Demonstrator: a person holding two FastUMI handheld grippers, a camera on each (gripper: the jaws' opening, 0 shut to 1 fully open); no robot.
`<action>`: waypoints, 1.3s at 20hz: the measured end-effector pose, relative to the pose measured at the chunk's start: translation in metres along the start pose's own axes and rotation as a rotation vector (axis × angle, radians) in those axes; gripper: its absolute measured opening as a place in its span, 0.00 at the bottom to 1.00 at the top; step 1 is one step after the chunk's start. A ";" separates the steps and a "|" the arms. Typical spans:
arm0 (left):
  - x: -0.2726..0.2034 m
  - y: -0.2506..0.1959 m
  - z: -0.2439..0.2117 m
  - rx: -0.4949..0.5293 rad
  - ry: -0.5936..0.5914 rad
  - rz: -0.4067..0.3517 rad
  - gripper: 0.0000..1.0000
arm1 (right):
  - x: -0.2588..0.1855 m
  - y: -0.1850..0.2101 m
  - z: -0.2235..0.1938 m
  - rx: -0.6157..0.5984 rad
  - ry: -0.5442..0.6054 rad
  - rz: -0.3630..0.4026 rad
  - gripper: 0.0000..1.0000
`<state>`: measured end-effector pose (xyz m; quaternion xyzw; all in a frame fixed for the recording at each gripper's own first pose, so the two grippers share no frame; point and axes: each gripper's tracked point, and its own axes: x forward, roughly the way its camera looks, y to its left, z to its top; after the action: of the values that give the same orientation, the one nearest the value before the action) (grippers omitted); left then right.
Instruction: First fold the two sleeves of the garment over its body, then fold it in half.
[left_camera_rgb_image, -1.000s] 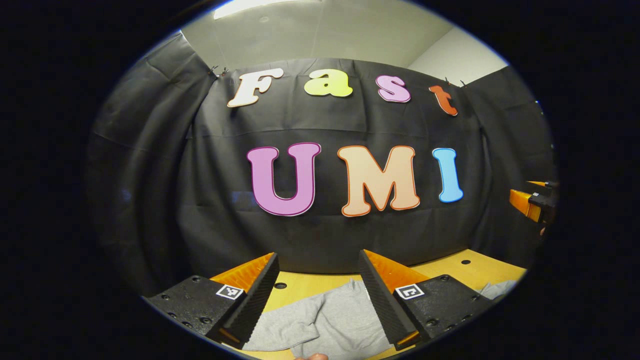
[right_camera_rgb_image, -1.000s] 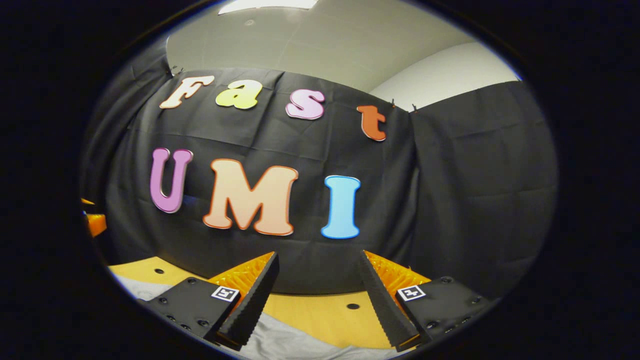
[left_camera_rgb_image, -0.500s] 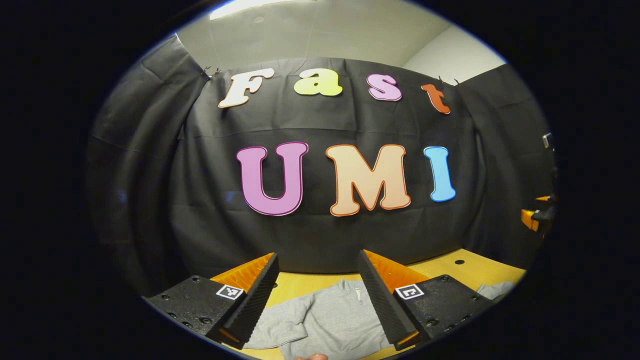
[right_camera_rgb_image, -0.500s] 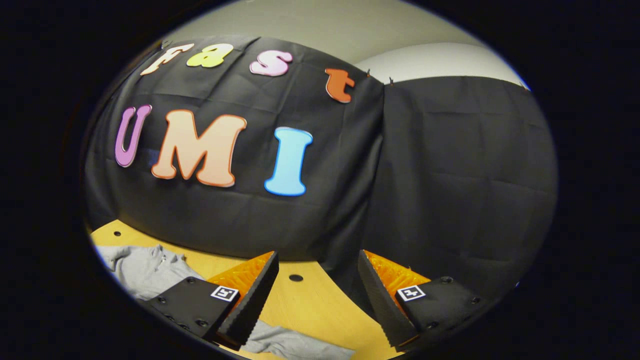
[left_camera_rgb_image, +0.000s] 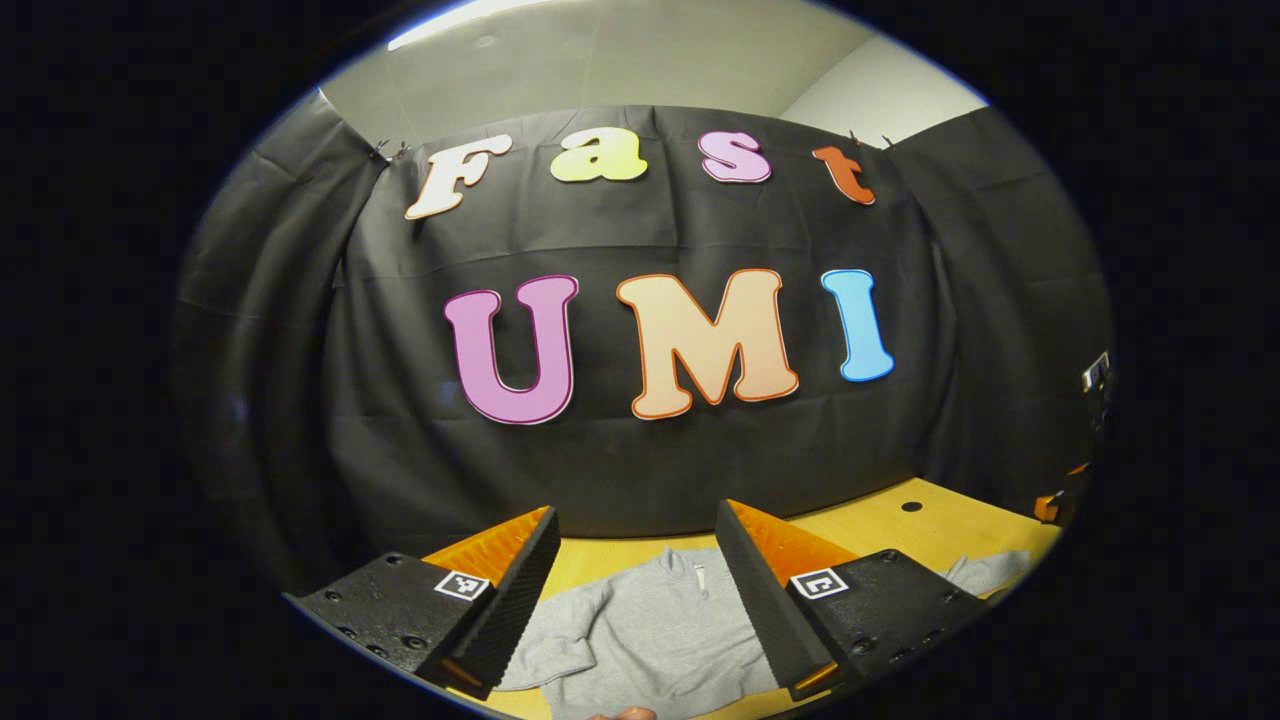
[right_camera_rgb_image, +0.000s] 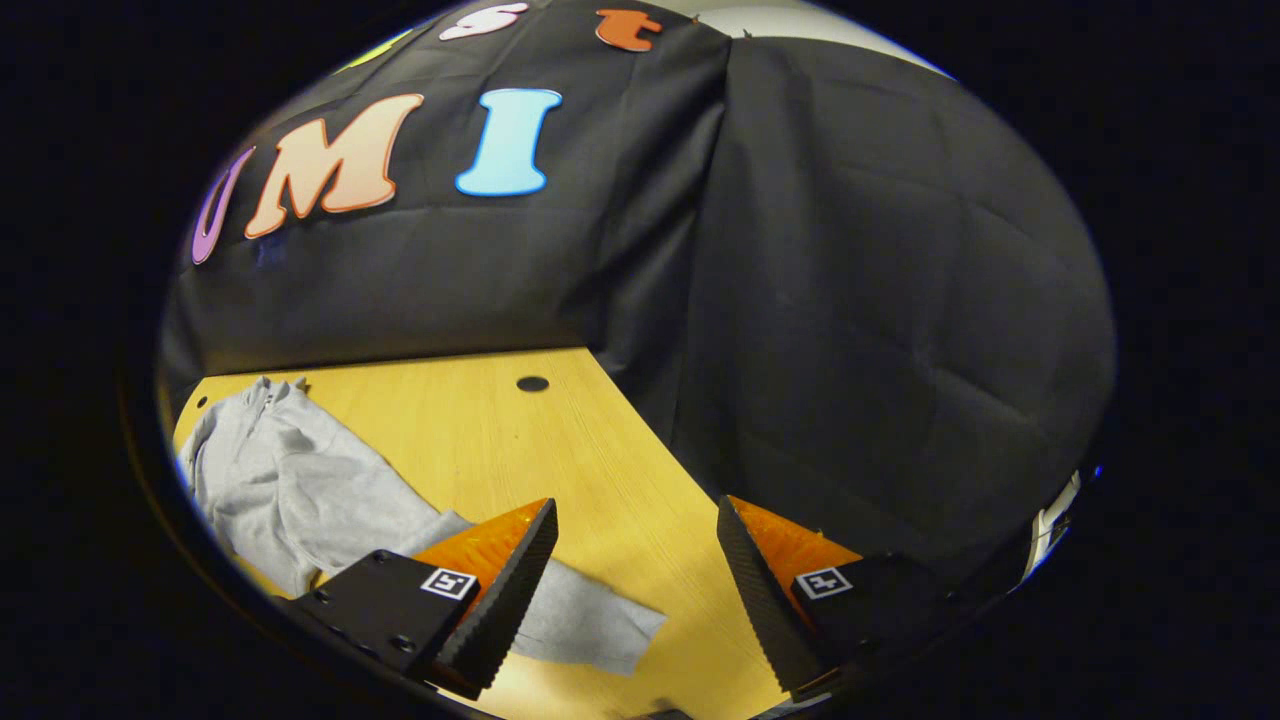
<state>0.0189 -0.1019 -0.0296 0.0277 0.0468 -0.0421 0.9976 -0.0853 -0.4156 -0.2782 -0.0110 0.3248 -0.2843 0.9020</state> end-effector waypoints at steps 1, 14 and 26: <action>0.000 -0.008 0.000 0.002 0.004 -0.001 0.92 | 0.005 -0.002 -0.011 0.015 0.030 0.002 1.00; 0.020 -0.082 -0.003 0.000 0.030 -0.003 0.92 | 0.036 0.025 -0.129 0.084 0.424 0.222 0.84; 0.010 -0.061 0.003 -0.005 0.000 0.068 0.93 | 0.027 0.051 -0.104 0.321 0.446 0.306 0.05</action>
<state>0.0238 -0.1638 -0.0303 0.0267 0.0462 -0.0078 0.9985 -0.1039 -0.3699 -0.3863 0.2432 0.4634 -0.1884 0.8310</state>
